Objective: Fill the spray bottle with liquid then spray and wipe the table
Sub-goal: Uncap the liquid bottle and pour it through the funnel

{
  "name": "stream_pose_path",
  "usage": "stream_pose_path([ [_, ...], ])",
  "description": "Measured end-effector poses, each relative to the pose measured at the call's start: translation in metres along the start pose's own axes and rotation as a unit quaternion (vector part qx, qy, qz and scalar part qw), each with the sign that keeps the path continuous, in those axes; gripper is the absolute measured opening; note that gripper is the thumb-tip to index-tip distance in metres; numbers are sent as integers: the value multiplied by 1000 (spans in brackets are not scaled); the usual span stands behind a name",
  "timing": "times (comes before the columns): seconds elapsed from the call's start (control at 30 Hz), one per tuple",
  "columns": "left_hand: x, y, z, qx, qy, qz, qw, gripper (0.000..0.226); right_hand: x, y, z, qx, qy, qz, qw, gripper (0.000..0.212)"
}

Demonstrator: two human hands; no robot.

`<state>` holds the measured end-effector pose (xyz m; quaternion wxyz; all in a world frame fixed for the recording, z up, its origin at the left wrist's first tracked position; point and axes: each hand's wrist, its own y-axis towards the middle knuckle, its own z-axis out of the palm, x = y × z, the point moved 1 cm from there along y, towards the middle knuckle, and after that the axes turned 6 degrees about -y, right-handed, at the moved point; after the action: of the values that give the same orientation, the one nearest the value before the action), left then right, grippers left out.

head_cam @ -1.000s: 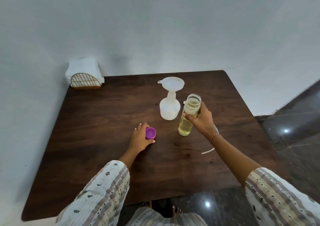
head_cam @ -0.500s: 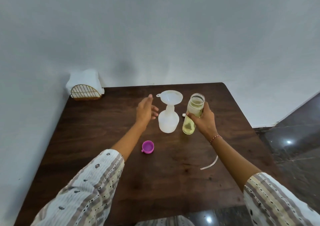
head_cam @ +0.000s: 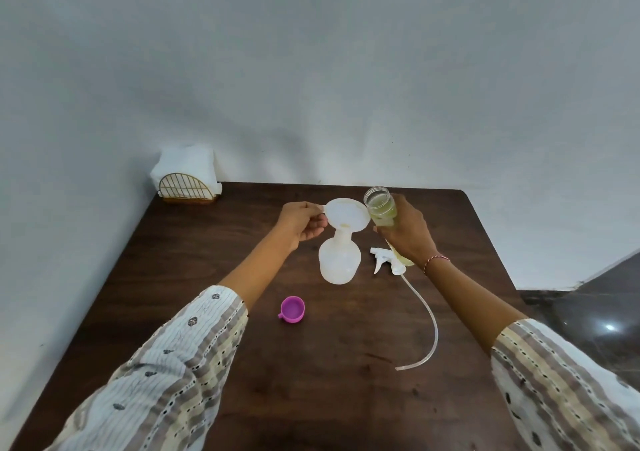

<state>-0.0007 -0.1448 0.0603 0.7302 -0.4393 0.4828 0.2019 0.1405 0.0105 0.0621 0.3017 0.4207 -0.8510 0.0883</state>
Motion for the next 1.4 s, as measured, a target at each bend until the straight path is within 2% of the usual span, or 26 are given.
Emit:
stream_pose_path([
  [0.23,-5,-5,2,-11,-29,-27,999,10,-3,13,-6,39,-103,-47,993,53],
  [0.53,-2,-7,6,-30,-51,-12,998,7,-2,15,-14,46,-200,-70,976,57],
  [1.4,-3,-10,9,-42,-59,-21,997,8,7,19,-22,51,-324,-123,937,53],
])
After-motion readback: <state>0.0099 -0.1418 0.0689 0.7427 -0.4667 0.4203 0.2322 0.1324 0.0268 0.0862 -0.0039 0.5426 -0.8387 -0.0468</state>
